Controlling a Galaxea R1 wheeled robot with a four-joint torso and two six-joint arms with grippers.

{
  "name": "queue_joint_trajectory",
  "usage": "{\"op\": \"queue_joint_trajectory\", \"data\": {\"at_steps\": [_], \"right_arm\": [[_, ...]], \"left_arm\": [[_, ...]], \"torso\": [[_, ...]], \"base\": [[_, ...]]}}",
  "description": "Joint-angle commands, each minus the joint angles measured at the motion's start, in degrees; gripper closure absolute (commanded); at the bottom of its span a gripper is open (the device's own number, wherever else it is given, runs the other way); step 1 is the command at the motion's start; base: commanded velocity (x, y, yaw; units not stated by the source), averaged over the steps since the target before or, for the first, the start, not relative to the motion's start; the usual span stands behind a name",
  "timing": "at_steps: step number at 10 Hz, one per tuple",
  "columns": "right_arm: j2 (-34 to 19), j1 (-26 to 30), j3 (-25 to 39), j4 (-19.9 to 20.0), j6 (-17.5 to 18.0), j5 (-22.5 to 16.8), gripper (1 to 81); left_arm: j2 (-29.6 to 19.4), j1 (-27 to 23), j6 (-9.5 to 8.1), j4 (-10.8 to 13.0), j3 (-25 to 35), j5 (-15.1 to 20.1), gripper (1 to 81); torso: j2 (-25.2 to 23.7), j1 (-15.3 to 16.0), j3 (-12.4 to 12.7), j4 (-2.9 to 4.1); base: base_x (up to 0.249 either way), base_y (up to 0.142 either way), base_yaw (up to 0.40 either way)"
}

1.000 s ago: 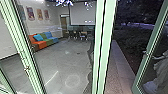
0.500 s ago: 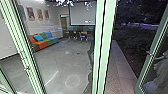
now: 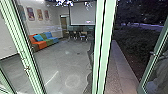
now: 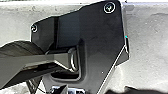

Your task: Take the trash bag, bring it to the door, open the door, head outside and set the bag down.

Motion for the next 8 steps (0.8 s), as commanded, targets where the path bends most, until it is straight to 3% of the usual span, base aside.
{"op": "queue_joint_trajectory", "data": {"at_steps": [1,6,8], "right_arm": [[7.24,-0.37,-9.05,-1.05,0.06,-1.98,1.0],[14.19,-0.28,-18.28,-1.14,-0.20,-1.98,1.0],[15.16,-0.19,-19.26,-1.31,-0.47,-1.98,1.0]], "left_arm": [[-0.04,-2.59,0.28,0.01,-0.46,4.23,81.1],[0.05,-2.94,0.45,0.19,-0.47,4.32,81.1],[-0.13,-2.94,0.45,0.19,-0.47,4.49,81.1]], "torso": [[0.00,0.00,0.00,0.00],[-0.02,0.00,0.02,0.00],[-0.02,0.00,0.02,0.00]], "base": [[0.000,0.000,0.000],[0.000,0.000,0.000],[0.000,0.000,0.000]]}}
